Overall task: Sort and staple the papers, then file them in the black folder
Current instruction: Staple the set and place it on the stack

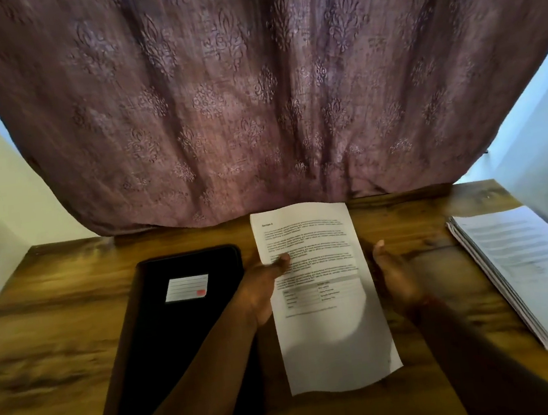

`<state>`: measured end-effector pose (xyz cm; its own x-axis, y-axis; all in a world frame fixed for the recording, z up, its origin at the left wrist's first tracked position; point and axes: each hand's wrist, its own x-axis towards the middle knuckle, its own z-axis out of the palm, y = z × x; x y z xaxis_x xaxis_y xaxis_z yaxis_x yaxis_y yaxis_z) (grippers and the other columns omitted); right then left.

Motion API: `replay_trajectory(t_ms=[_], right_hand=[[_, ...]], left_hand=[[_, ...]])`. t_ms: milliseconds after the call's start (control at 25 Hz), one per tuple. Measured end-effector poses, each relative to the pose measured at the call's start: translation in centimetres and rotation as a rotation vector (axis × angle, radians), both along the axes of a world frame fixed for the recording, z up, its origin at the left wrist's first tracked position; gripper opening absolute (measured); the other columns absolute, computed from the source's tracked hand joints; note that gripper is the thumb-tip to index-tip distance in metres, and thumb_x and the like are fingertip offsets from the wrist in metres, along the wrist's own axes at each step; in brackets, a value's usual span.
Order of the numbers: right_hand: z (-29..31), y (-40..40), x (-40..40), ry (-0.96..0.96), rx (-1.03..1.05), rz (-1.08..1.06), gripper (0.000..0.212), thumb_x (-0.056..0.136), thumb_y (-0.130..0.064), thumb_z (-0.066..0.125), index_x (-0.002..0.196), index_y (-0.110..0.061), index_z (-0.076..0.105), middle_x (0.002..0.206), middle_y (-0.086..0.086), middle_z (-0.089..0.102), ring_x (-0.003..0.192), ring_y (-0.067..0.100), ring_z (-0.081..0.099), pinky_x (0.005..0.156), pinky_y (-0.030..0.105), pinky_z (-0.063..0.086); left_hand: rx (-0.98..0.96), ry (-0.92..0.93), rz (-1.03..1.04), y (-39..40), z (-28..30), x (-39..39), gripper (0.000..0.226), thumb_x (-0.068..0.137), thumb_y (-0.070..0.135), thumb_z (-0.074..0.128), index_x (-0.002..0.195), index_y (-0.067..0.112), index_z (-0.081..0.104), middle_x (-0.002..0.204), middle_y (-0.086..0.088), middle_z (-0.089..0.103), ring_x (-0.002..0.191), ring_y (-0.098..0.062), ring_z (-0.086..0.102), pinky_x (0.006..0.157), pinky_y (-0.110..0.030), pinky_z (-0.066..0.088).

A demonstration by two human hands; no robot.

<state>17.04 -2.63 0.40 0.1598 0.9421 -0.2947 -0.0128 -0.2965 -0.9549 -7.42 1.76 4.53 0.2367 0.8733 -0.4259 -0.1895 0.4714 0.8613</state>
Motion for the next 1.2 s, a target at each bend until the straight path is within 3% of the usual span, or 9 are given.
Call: replay_trajectory(t_ms=[80,200,280,400,600,800,960,1080,1200], right_hand=[[1.3,-0.9,-0.1,0.278,-0.008,0.11,0.047,0.097,-0.049,0.044,0.133,-0.022,0.057,0.128,0.008,0.064,0.116,0.03,0.062,0.096,0.048,0.05],[2.7,-2.3,1.7,0.162,0.106,0.077,0.037,0.096,-0.021,0.055,0.132,-0.013,0.057,0.127,0.008,0.065,0.116,0.03,0.062,0.098,0.048,0.05],[3.0,-2.9,4.6,0.086,0.136,0.027,0.035,0.095,-0.014,0.057,0.13,-0.014,0.058,0.124,0.007,0.067,0.114,0.028,0.064,0.1,0.052,0.048],[3.4,-4.2,9.2,0.043,0.12,0.018,0.032,0.097,-0.015,0.057,0.127,-0.022,0.06,0.124,0.005,0.067,0.113,0.028,0.065,0.099,0.054,0.048],[4.5,-6.1,17.9,-0.099,0.097,0.019,0.032,0.098,-0.019,0.055,0.129,-0.026,0.06,0.118,-0.007,0.07,0.106,0.014,0.068,0.09,0.034,0.052],[3.3,-6.1,28.5,-0.126,0.015,0.022,0.025,0.095,-0.03,0.062,0.119,-0.025,0.065,0.114,-0.002,0.071,0.101,0.021,0.07,0.089,0.046,0.056],[2.0,-5.4,35.4,-0.426,-0.056,-0.088,0.019,0.092,-0.029,0.066,0.109,-0.021,0.066,0.106,0.0,0.072,0.09,0.018,0.07,0.081,0.039,0.057],[1.0,-4.7,38.6,-0.674,-0.12,-0.157,0.019,0.09,-0.023,0.066,0.108,-0.015,0.066,0.107,0.004,0.069,0.094,0.023,0.064,0.076,0.029,0.046],[0.2,-3.9,40.0,-0.775,-0.153,-0.243,0.021,0.09,-0.02,0.065,0.107,-0.008,0.064,0.109,0.013,0.069,0.099,0.032,0.062,0.077,0.031,0.045]], left_hand=[[-0.015,-0.037,-0.027,0.4,0.1,0.8,0.022,0.095,0.015,0.062,0.115,0.019,0.067,0.11,-0.007,0.074,0.1,-0.03,0.07,0.082,-0.049,0.057],[-0.062,-0.047,-0.061,0.7,0.0,3.0,0.024,0.094,0.017,0.064,0.117,0.017,0.066,0.11,-0.01,0.073,0.102,-0.033,0.069,0.088,-0.053,0.055],[-0.057,-0.042,-0.054,0.5,0.0,5.4,0.02,0.095,0.018,0.062,0.115,0.017,0.066,0.108,-0.01,0.074,0.099,-0.032,0.07,0.086,-0.052,0.056],[0.002,-0.04,0.032,0.5,0.0,9.8,0.016,0.099,0.017,0.056,0.113,0.018,0.065,0.103,-0.007,0.075,0.094,-0.027,0.072,0.077,-0.046,0.058],[0.029,-0.072,0.131,0.3,0.2,19.5,0.021,0.097,0.006,0.056,0.111,0.019,0.065,0.097,-0.009,0.076,0.085,-0.026,0.074,0.067,-0.041,0.058],[-0.017,-0.11,0.164,0.2,-0.6,29.5,0.024,0.095,0.005,0.056,0.114,0.017,0.063,0.096,-0.01,0.075,0.084,-0.03,0.071,0.068,-0.044,0.059],[-0.106,-0.033,0.143,-0.3,-2.5,36.2,0.026,0.096,0.008,0.056,0.122,0.014,0.059,0.1,-0.012,0.074,0.085,-0.03,0.073,0.069,-0.043,0.06],[-0.118,0.034,0.089,-0.7,-3.9,39.5,0.033,0.096,0.011,0.056,0.129,0.015,0.055,0.103,-0.009,0.074,0.088,-0.026,0.074,0.069,-0.041,0.06],[-0.12,0.093,0.03,-1.2,-4.1,42.2,0.026,0.097,0.01,0.053,0.121,0.019,0.059,0.102,-0.003,0.074,0.093,-0.022,0.071,0.068,-0.035,0.053]])
